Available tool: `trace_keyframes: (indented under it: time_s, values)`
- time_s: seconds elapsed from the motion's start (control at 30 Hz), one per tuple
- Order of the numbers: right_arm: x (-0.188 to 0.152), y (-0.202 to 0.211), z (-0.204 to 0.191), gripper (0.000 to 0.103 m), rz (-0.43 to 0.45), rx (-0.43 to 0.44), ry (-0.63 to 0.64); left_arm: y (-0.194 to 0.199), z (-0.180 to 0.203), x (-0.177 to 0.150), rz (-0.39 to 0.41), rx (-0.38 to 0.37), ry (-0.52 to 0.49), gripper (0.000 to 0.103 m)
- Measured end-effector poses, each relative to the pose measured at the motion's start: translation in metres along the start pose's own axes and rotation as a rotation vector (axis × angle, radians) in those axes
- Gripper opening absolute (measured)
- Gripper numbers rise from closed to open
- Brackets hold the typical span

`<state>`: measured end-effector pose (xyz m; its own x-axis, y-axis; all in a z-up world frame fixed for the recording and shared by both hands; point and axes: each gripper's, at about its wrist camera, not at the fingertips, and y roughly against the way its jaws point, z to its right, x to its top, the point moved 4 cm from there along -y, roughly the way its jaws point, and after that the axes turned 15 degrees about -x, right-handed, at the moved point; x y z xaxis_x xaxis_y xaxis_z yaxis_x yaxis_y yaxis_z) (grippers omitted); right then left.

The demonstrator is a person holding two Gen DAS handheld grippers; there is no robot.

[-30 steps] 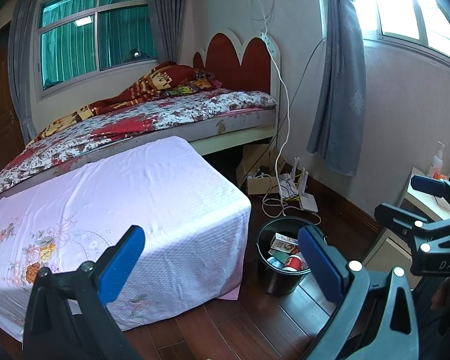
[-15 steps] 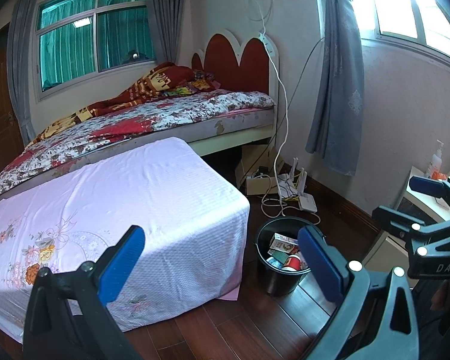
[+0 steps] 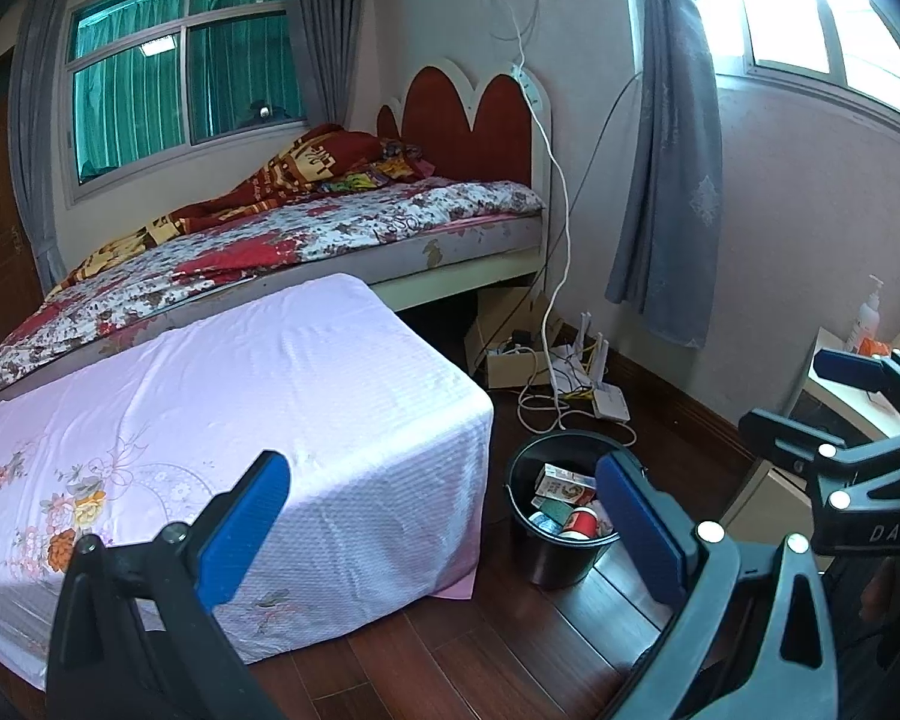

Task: Collect trash

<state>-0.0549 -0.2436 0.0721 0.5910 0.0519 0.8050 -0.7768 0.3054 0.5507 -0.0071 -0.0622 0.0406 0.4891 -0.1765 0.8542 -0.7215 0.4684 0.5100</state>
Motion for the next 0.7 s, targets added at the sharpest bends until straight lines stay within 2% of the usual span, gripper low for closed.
trace_keyframes:
  time_s: [0.7]
  values:
    - [-0.0025, -0.0017, 0.0036, 0.103, -0.008, -0.011, 0.005, -0.001, -0.0048, 0.003, -0.002, -0.024, -0.023, 0.102]
